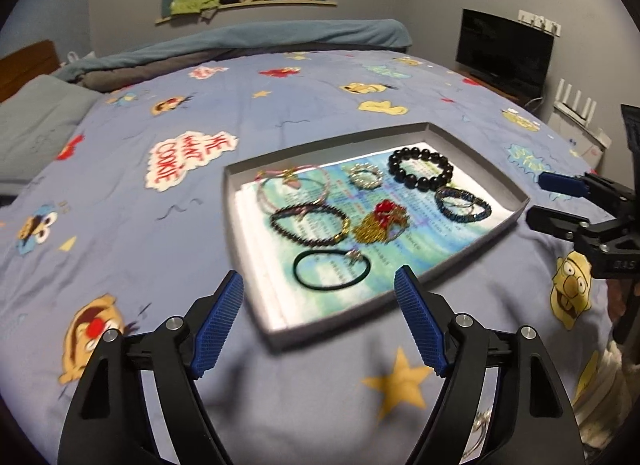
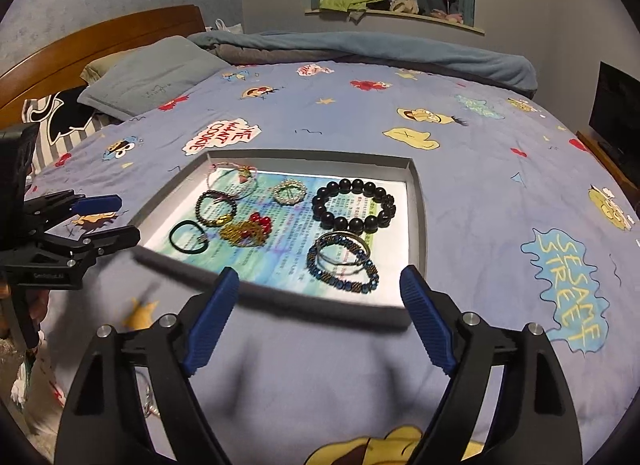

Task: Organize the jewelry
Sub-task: 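Move both open grippers back from the box to the remaining items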

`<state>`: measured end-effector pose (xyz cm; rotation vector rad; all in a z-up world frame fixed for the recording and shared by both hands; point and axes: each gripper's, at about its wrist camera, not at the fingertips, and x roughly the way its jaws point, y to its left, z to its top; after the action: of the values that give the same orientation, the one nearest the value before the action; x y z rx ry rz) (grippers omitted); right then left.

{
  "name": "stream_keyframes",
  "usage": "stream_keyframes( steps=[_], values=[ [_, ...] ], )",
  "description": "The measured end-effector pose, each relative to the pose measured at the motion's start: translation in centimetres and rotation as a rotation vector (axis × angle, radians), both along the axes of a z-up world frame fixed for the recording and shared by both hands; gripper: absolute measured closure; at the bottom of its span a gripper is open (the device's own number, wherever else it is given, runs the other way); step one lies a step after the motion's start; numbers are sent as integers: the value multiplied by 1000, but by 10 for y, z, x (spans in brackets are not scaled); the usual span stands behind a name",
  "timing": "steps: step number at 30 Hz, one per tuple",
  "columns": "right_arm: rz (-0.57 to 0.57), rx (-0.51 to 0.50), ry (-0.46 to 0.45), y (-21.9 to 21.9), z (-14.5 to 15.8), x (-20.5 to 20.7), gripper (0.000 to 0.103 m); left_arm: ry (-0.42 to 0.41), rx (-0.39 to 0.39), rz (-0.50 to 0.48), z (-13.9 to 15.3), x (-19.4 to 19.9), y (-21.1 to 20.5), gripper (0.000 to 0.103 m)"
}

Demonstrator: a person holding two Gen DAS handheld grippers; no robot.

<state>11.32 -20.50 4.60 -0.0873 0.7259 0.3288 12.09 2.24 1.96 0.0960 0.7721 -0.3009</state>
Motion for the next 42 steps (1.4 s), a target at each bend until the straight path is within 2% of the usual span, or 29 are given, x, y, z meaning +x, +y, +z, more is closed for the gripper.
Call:
stream_keyframes(
  steps=[4, 6, 9, 11, 21, 25, 28, 34, 42],
  values=[
    [-10, 0, -11, 0, 0, -12, 15, -3, 4, 43, 3, -12, 5, 23],
    [-22, -7, -18, 0, 0, -18, 13, -9, 9, 69, 4, -18, 8, 15],
    [-32, 0, -24, -2, 0, -26, 10, -23, 1, 82, 6, -29, 8, 12],
    [-44, -6, -35, -3, 0, -33, 5, -32, 23, 98, 7, -36, 6, 12],
    [-33, 17, -41, -7, 2, -58, 5, -34, 4, 129, 12, -70, 5, 9],
    [-14, 17, -52, -5, -1, -72, 5, -58, 27, 140, 11, -86, 2, 8],
    [4, 10, -44, -3, -7, -81, 5, -63, 28, 127, 2, -99, 0, 8],
    [18, -7, -8, -6, -27, -98, 5, -21, 37, 101, -27, -116, -10, 8],
    [7, 2, 20, -15, -45, -107, 5, -2, 1, 72, -47, -129, -22, 8]
  ],
)
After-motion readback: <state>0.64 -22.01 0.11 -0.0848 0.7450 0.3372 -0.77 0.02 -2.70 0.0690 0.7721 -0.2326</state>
